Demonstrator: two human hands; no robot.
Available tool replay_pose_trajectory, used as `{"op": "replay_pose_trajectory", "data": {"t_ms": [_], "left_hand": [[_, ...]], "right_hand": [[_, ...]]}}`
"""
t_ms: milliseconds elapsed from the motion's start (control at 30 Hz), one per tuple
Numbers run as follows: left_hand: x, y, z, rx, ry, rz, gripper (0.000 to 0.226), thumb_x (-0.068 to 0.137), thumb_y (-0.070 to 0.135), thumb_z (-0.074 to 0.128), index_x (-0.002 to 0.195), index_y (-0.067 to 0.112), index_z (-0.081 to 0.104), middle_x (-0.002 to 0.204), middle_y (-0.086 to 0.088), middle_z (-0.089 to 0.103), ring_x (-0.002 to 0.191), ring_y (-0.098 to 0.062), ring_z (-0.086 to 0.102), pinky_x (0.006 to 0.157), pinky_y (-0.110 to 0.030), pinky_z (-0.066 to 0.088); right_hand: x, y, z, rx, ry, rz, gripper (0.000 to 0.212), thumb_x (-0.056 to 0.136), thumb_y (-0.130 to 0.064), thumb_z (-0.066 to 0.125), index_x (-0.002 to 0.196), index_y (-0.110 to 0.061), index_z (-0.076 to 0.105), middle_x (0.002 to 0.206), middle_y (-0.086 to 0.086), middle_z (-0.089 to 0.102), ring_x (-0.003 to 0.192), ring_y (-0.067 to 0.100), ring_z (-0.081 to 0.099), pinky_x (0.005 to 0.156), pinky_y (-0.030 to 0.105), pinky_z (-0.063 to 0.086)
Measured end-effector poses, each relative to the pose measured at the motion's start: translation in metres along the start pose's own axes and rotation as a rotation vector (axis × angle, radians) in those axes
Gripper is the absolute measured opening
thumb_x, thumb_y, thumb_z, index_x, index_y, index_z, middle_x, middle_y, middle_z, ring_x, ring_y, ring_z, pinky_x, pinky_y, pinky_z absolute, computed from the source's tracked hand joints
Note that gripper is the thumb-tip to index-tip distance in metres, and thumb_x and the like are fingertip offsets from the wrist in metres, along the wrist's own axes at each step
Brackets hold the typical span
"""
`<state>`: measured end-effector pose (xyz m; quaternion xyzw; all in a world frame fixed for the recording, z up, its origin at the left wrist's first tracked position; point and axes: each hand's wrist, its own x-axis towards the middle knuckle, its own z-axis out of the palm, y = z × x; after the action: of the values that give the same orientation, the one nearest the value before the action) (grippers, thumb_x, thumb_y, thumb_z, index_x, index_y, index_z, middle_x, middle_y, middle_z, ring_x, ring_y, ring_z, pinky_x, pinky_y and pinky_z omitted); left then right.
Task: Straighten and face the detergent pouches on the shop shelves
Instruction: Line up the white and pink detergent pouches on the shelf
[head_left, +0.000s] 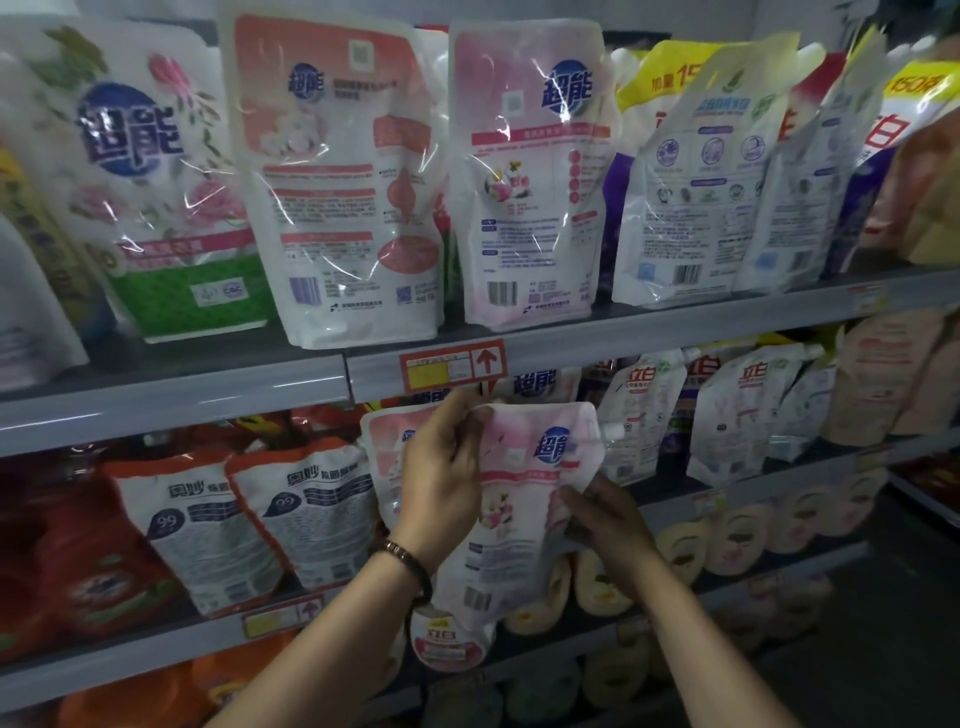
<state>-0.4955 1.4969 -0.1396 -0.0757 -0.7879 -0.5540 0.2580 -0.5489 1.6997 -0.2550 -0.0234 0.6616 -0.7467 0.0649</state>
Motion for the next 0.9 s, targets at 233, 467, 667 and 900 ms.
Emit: {"op": "replay_pose_trajectory", "data": {"t_ms": [233, 467, 667, 900], "left_hand": [[0.01, 0.005, -0.051, -0.102, 0.059, 0.026, 0.022, 0.111, 0.028, 0.053, 0.092, 0.022, 0.061, 0.077, 0.003, 0.056, 0.071, -0.011, 0.05, 0.065, -0.03, 0.043], [0.026, 0.04, -0.098, -0.266, 0.158, 0.075, 0.012, 0.108, 0.028, 0.055, 0.108, 0.019, 0.063, 0.094, 0.011, 0.068, 0.086, -0.004, 0.064, 0.075, -0.021, 0.055], [0.02, 0.047, -0.137, -0.406, -0.006, 0.014, 0.036, 0.101, 0.027, 0.057, 0.134, 0.011, 0.059, 0.122, -0.008, 0.075, 0.108, -0.026, 0.075, 0.085, -0.036, 0.064], [-0.005, 0.044, -0.177, -0.248, -0.151, 0.019, 0.077, 0.082, 0.026, 0.087, 0.145, 0.03, 0.043, 0.129, -0.002, 0.071, 0.114, -0.024, 0.075, 0.09, -0.041, 0.065]], "right_hand": [[-0.035, -0.047, 0.042, 0.026, 0.075, -0.155, 0.017, 0.101, -0.006, 0.061, 0.111, -0.009, 0.075, 0.106, 0.005, 0.082, 0.1, 0.024, 0.078, 0.074, 0.029, 0.064], [-0.054, -0.113, 0.083, 0.106, 0.058, -0.277, 0.027, 0.097, -0.019, 0.065, 0.117, -0.003, 0.074, 0.109, 0.016, 0.08, 0.1, 0.033, 0.079, 0.082, 0.046, 0.065], [-0.056, -0.151, 0.117, 0.219, 0.029, -0.301, 0.022, 0.096, -0.016, 0.066, 0.108, 0.0, 0.076, 0.107, 0.023, 0.078, 0.099, 0.043, 0.077, 0.085, 0.056, 0.064], [-0.052, -0.193, 0.176, 0.324, 0.001, -0.333, 0.025, 0.092, -0.023, 0.067, 0.107, -0.003, 0.074, 0.108, 0.022, 0.078, 0.098, 0.041, 0.077, 0.082, 0.056, 0.066]]}}
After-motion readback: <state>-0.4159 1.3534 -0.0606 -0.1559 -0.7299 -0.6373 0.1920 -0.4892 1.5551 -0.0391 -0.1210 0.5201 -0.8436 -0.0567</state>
